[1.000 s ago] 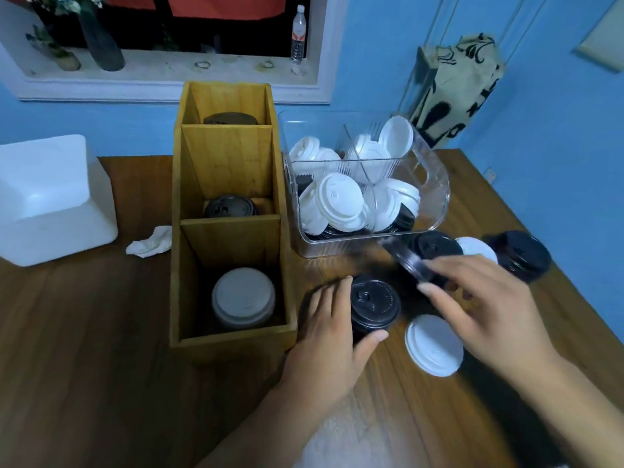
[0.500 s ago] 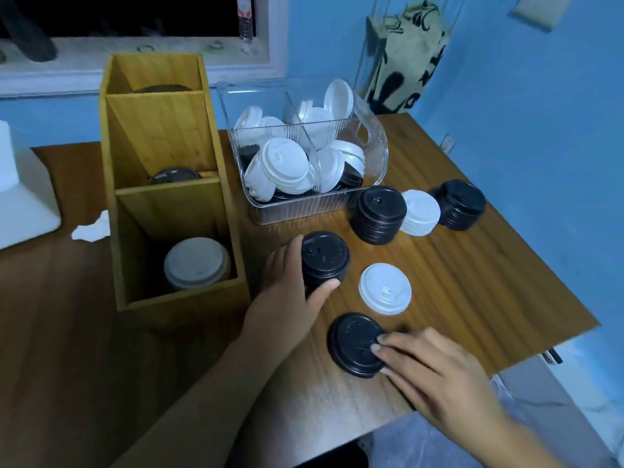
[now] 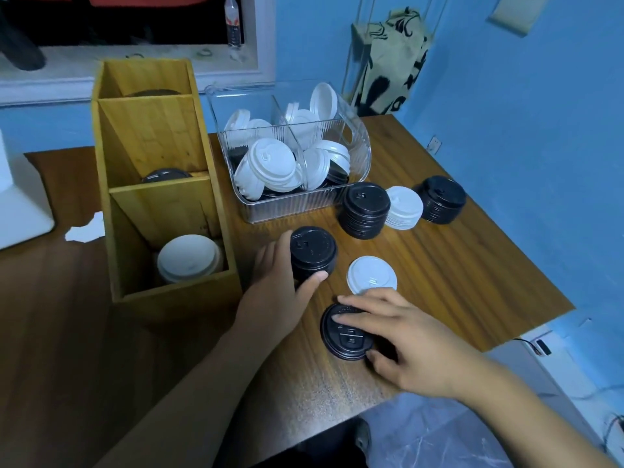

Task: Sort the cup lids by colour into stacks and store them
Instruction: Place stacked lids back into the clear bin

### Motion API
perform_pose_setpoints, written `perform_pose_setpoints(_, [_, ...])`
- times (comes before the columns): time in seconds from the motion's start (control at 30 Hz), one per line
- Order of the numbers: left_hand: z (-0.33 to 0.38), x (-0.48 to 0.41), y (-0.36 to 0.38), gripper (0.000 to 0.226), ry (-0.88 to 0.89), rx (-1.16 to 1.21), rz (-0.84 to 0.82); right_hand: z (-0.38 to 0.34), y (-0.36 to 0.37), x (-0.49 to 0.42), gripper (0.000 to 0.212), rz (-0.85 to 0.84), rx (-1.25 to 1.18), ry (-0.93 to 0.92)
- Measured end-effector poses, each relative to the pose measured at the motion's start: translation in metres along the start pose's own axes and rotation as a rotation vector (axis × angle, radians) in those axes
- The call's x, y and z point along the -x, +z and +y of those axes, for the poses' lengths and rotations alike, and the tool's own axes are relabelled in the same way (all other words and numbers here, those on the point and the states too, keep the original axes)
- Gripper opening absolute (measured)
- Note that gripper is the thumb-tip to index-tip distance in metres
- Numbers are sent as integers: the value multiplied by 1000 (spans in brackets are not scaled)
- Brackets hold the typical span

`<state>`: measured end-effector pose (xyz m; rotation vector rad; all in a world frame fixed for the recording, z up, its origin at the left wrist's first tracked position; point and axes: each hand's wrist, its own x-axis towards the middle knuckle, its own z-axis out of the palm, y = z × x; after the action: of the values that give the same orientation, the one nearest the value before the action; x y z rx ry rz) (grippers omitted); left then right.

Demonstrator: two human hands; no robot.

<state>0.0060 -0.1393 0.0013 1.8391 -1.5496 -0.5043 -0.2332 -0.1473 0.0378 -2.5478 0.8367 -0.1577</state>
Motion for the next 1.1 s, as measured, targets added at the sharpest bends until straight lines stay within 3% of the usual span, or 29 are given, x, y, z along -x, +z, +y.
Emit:
perform_pose_setpoints(0.17, [0,0,0,81,5,5,3,-15,8,-10,78,48,176,149])
perform_pose_setpoints(0.33, [1,1,-1,82,0,11,5,-18,11,-13,68,122,-63,202])
perform_pose_setpoints(0.43, [1,-1,-1,84,-3,15,3,-16,-10,-26,63,284,-245,235])
perform_pose_setpoints(0.53, [1,-1,-2,91,-41,43,-22,-14,-29,-60,69,432,-193,215])
perform_pose_setpoints(0.8, [-2,0,0,102,-24,78,-5,-9,-32,-123,74,242,-129,270])
perform_pose_setpoints(1.1, [-3,0,0,91,12,40,11,-3,-24,-139,73,176,-93,290])
